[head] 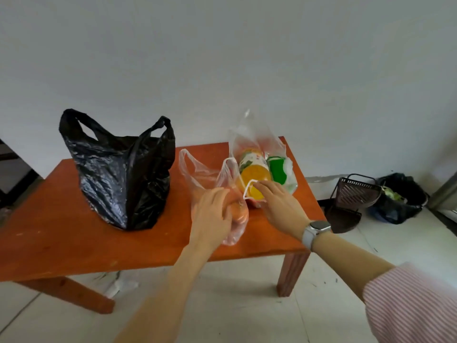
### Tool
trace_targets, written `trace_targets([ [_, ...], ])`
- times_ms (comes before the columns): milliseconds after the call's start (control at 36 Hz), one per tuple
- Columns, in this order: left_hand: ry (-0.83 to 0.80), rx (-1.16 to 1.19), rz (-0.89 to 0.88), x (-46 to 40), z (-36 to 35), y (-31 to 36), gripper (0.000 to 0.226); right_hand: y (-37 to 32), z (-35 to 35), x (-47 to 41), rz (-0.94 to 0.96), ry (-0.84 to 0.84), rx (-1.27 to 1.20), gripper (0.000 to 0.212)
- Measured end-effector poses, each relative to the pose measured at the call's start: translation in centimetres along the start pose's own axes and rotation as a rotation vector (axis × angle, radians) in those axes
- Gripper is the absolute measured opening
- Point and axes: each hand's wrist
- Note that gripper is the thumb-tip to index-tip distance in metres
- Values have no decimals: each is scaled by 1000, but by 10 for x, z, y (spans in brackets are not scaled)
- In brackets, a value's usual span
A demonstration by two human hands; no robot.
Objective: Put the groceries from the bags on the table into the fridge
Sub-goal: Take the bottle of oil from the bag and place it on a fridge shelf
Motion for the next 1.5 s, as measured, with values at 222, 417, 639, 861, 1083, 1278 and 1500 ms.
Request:
trace_targets([
  [222, 82, 48, -65, -65, -11, -20, 39, 54, -23, -74, 226, -403, 337, 29],
  [417, 37, 199, -172, -133, -15, -10, 40, 72, 1, -108, -175, -276, -205, 38],
  [639, -192, 315, -278, -200, -25, -18, 48, 67, 22, -155, -415, -366, -546, 18],
  [861, -380, 369, -383, -224, -60, -17, 74, 79, 71, -199, -610, 153, -1011, 23],
  [1083, -195, 311, -255, -272, -78, 1, 110, 93, 87, -251, -657, 260, -1142, 17],
  [1278, -228, 227, -126, -306, -120, -1, 89, 122, 52, -254, -726, 377, -1301, 15],
  [1500, -357, 245, -119, -311, -120, 0, 99, 150, 16, -217, -584, 277, -867, 33],
])
Point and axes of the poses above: each hand's wrist, its own x-axis away from the middle knuckle, its own z-axis out of the back of the hand, y = z × x, and after that the axes turned 7 degrees about z, right-handed
